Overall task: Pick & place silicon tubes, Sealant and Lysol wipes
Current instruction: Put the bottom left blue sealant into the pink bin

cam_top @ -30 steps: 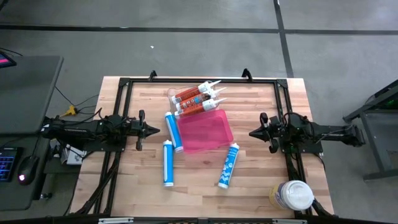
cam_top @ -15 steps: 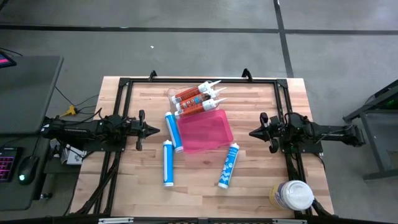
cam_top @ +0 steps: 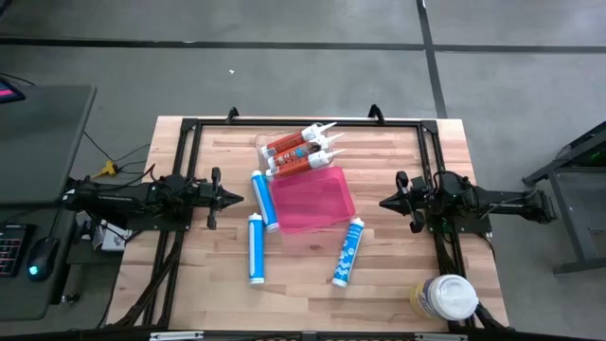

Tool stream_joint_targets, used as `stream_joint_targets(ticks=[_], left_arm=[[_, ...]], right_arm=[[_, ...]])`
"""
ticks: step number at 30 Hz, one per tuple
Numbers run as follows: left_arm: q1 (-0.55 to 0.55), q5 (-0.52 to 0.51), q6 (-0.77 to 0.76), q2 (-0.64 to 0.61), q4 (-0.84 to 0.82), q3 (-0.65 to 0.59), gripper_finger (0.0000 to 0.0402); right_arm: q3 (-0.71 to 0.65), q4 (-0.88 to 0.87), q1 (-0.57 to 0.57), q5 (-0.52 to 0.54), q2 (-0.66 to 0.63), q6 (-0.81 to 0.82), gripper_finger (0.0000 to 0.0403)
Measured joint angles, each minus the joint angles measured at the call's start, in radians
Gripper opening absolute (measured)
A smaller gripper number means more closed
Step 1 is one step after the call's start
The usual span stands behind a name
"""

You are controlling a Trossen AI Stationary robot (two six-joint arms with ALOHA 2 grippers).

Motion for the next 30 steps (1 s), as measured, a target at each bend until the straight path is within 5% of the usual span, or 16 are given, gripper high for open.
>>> stream_joint_targets(ticks=[22, 30], left_arm=[[0.000, 0.040, -0.131, 0.000, 0.037, 0.000, 0.0000], [0.000, -0.076, -0.343, 0.017, -0.131, 0.081, 0.0000]], right_arm=[[0.000, 0.000, 0.000, 0.000, 0.000, 0.000, 0.0001], [0.000, 0.000, 0.000, 0.000, 0.000, 0.000, 0.0001]])
